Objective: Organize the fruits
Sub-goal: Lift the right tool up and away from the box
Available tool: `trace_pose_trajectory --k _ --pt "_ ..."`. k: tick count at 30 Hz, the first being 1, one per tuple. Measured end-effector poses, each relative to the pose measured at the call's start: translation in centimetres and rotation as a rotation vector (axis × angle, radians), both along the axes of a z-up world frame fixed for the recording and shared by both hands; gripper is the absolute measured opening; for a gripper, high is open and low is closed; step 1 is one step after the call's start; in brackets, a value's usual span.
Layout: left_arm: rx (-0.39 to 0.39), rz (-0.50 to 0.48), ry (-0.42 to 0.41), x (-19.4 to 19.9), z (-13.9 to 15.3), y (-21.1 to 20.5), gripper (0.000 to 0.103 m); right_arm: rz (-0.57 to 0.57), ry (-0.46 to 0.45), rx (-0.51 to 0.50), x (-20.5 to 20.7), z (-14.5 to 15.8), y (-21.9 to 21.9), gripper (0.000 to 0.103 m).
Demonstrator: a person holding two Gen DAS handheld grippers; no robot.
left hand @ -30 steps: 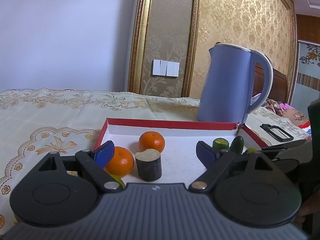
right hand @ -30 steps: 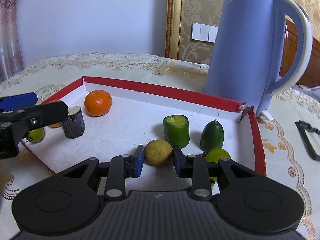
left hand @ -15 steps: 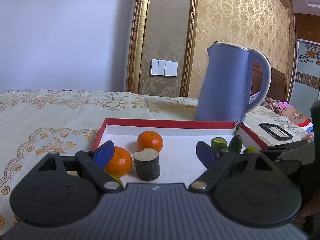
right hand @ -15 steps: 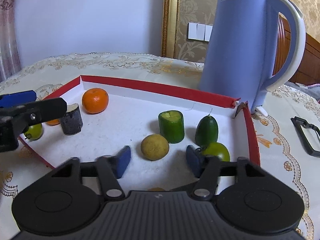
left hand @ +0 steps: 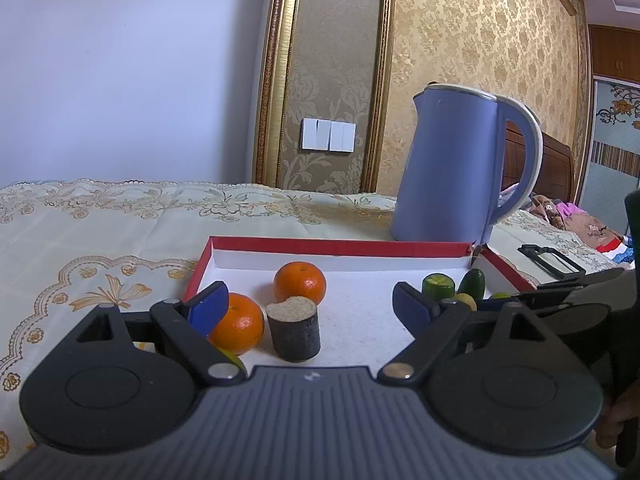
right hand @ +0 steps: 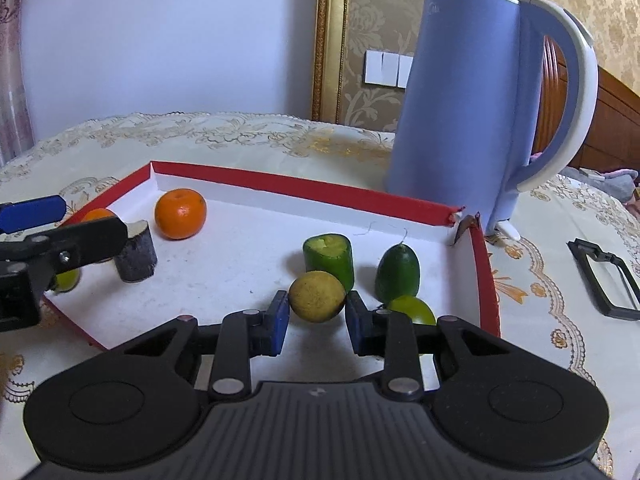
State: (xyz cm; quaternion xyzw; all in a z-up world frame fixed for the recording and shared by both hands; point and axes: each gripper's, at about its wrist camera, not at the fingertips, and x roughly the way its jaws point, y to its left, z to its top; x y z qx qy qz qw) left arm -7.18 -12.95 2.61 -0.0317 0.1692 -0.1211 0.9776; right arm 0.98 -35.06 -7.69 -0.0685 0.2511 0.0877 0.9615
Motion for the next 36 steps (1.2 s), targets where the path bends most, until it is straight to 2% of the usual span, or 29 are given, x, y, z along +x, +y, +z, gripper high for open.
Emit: trace_pose_trajectory --k 16,19,21,22,32,34,36 --pt "0.005 0.0 0.004 0.1 -0.1 -0.1 0.088 -0.024 -0.003 0.01 0.4 -0.9 0.5 0.031" --pt "0.007 0.0 0.004 0.0 -0.1 -0.1 0.088 -0.04 -0.007 0.017 0.4 -1.0 0.2 0.041" --pt "0.008 0.0 0.006 0.1 -0.1 -0.1 0.088 -0.035 -0.003 0.022 0.4 -1.0 0.0 0.06" --pt "0.01 -0.001 0.006 0.1 -0.1 -0.1 0.088 -0.029 0.005 0.025 0.4 -1.1 0.0 0.073" --pt "0.023 -0.002 0.013 0.2 -0.3 -0.3 0.09 -0.029 0.017 0.023 -0.1 -1.1 -0.2 0.076" --pt "0.024 0.0 0.012 0.2 -0.3 -0.3 0.091 -0.024 -0.003 0.018 -0.7 -1.0 -0.3 0.076" --pt "0.026 0.001 0.012 0.3 -0.4 -0.3 0.091 -0.029 -0.061 -0.001 -1.7 -0.6 -0.5 0.076"
